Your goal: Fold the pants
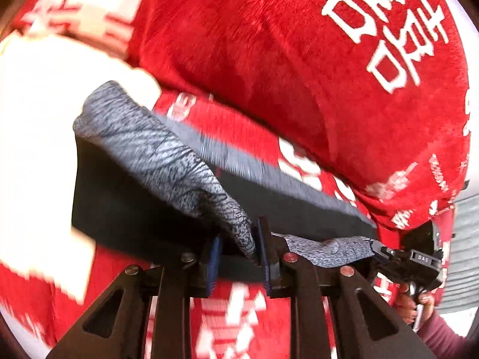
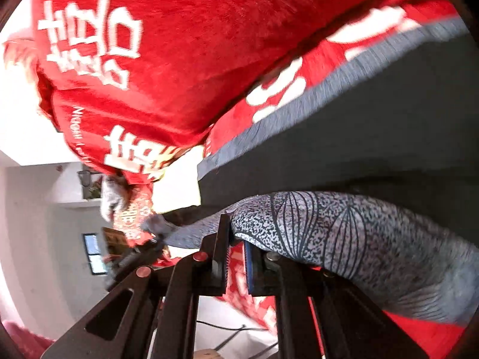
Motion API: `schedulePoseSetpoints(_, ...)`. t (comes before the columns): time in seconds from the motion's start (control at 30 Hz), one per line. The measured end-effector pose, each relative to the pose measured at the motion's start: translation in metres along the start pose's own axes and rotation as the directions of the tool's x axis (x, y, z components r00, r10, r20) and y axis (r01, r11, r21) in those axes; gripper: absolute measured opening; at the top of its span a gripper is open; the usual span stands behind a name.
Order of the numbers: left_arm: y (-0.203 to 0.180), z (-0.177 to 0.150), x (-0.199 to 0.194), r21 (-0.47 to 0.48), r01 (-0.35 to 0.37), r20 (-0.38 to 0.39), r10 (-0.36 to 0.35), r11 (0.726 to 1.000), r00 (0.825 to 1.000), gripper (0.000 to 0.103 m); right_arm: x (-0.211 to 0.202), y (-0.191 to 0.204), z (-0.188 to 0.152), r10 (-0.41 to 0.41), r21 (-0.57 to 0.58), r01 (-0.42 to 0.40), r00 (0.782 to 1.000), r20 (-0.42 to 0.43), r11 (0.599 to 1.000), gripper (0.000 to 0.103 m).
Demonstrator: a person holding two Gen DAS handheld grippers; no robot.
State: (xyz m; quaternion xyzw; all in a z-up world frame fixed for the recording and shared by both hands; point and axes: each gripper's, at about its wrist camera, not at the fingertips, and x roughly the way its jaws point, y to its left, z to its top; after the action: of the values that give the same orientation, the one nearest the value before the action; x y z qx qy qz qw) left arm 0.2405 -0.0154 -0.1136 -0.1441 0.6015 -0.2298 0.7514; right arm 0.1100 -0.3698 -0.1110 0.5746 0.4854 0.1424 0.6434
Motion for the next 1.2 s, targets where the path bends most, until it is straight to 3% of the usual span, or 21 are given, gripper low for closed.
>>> schedulePoseSetpoints(0.1,-0.003,0.026,0.029,0.008,-0.095,0.033,0.095,0.995,0.995,0.054,0.024,-0.011,0.039,-0.047,0.009,0.047,0.999,-0.017,0.999,0.012)
schedulePoseSetpoints(0.13,-0.003,0.032,0.037,0.002,-0.146,0.048,0.146,0.989,0.988,0.07,0.032,-0.019,0.051,-0.067,0.018,0.068,0.997,-0.023,0.998,0.013)
schedulePoseSetpoints(0.17,-0.002,0.037,0.044,-0.006,-0.18,0.057,0.18,0.984,0.982,0.073,0.039,-0.025,0.059,-0.089,0.023,0.089,0.996,-0.027,0.996,0.013)
schedulePoseSetpoints(0.27,0.007,0.045,0.061,-0.042,-0.22,0.016,0.22,0.975,0.975,0.073,0.061,-0.042,0.075,-0.164,0.041,0.166,0.985,-0.051,0.985,0.017)
schedulePoseSetpoints(0.37,0.014,0.039,0.049,-0.06,-0.238,0.019,0.24,0.969,0.971,0.073,0.068,-0.039,0.078,-0.201,0.034,0.203,0.978,-0.058,0.979,0.043)
schedulePoseSetpoints(0.4,0.014,0.037,0.043,-0.051,-0.252,0.023,0.254,0.966,0.967,0.073,0.065,-0.029,0.075,-0.2,0.007,0.201,0.979,-0.047,0.98,0.047)
schedulePoseSetpoints(0.53,0.012,0.02,0.042,0.031,-0.324,-0.003,0.325,0.945,0.946,0.079,0.065,0.014,0.059,-0.215,-0.183,0.2,0.974,-0.069,0.963,0.046)
schedulePoseSetpoints(0.63,0.016,0.005,0.063,0.059,-0.363,-0.055,0.366,0.93,0.929,0.079,0.091,0.027,0.056,-0.288,-0.278,0.248,0.951,-0.112,0.928,0.045)
schedulePoseSetpoints(0.73,0.017,-0.011,0.076,0.093,-0.419,-0.046,0.424,0.903,0.904,0.079,0.12,0.016,0.066,-0.406,-0.291,0.358,0.906,-0.121,0.887,0.045)
schedulePoseSetpoints(0.8,0.008,-0.014,0.078,0.131,-0.448,-0.035,0.456,0.884,0.89,0.079,0.124,0.008,0.077,-0.415,-0.266,0.378,0.904,-0.101,0.887,0.039)
schedulePoseSetpoints(0.9,-0.007,-0.021,0.072,0.177,-0.433,-0.063,0.449,0.884,0.891,0.079,0.093,0.01,0.09,-0.381,-0.189,0.375,0.925,0.007,0.908,0.039)
schedulePoseSetpoints(0.97,-0.021,-0.029,0.066,0.205,-0.418,-0.073,0.439,0.885,0.895,0.079,0.071,0.011,0.088,-0.35,-0.163,0.351,0.936,0.035,0.922,0.042)
schedulePoseSetpoints(1.2,-0.093,-0.071,0.071,0.283,-0.332,-0.148,0.383,0.9,0.912,0.079,-0.022,-0.021,0.037,-0.346,-0.089,0.352,0.935,0.074,0.932,0.047)
